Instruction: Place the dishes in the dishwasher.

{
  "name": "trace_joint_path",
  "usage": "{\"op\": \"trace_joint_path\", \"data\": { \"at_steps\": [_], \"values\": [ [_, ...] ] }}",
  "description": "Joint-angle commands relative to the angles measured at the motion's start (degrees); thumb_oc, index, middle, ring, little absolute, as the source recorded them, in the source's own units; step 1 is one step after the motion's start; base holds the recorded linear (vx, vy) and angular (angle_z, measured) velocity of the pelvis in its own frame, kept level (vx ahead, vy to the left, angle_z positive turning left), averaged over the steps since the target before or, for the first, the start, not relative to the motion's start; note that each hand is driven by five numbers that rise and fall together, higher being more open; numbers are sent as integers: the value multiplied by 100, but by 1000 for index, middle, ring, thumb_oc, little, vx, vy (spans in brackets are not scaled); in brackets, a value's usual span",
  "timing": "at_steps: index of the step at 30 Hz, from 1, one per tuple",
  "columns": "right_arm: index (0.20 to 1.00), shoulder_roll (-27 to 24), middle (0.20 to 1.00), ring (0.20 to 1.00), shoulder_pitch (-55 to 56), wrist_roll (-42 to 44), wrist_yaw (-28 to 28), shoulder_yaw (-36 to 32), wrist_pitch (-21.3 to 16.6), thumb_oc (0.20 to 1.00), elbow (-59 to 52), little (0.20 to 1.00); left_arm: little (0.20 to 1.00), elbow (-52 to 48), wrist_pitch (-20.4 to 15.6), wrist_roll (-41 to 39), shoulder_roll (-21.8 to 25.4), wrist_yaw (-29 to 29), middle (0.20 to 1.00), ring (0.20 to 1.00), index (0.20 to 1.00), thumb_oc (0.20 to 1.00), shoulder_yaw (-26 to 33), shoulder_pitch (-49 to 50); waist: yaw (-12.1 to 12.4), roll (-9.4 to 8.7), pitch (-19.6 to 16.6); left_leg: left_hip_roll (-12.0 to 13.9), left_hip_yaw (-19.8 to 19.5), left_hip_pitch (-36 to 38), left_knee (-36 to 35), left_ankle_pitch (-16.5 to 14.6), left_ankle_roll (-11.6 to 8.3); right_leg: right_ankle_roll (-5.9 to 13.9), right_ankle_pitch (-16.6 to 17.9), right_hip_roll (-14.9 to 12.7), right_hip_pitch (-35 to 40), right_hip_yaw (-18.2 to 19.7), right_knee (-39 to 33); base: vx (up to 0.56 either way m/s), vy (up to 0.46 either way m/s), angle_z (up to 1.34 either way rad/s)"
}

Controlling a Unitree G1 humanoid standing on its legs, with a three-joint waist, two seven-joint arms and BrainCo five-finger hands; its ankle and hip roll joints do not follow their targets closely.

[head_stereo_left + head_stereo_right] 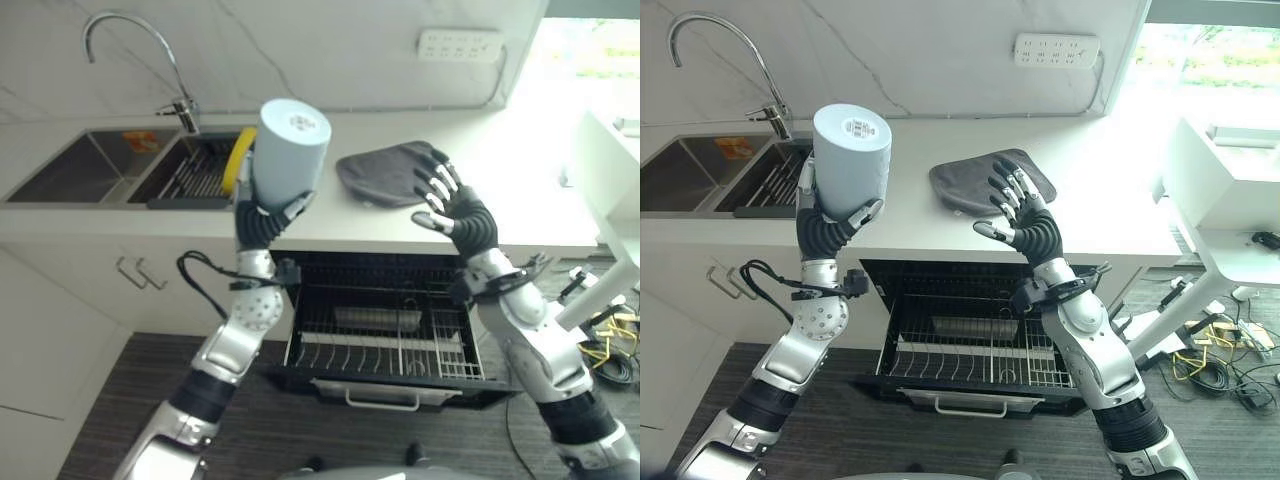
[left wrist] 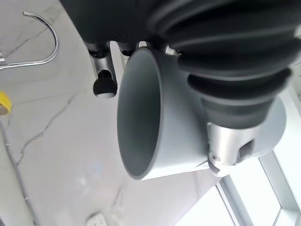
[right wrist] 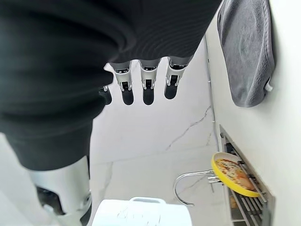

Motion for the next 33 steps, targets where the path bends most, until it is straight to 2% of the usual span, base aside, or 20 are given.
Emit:
{"op": "trace_joint_path", "data": {
  "at_steps": [1,8,12,33],
  "values": [
    [1000,337,1000,1000,-609,-13,-325,130,29,1000,167,1000,200,318,20,726,-5,857,200,200,200,200,-141,-493,73,-381,-379,149,-32,209,-5,-459,-57,110,-294,-104,283,-13,-4,46,22,-17],
    [1000,649,1000,1000,-1296,94,-653,329,207,1000,484,1000,200,727,244,826,-213,1029,200,200,200,200,-457,-746,158,-425,-438,111,-50,298,-5,-550,-27,103,-320,-99,354,11,-4,49,-1,-6],
    [1000,777,1000,1000,-1452,11,-765,418,305,1000,491,1000,200,763,298,842,-289,938,200,200,200,200,-606,-727,197,-435,-467,87,-53,317,-5,-586,-8,90,-325,-98,363,17,-4,19,1,0],
    [1000,1149,1000,1000,-1829,-39,-925,768,561,1000,605,1000,200,562,273,1157,-288,555,200,200,200,200,-1171,-932,316,-473,-506,41,-134,269,-5,-612,7,109,-325,-114,333,-45,-4,-9,-2,0]
  ]
}}
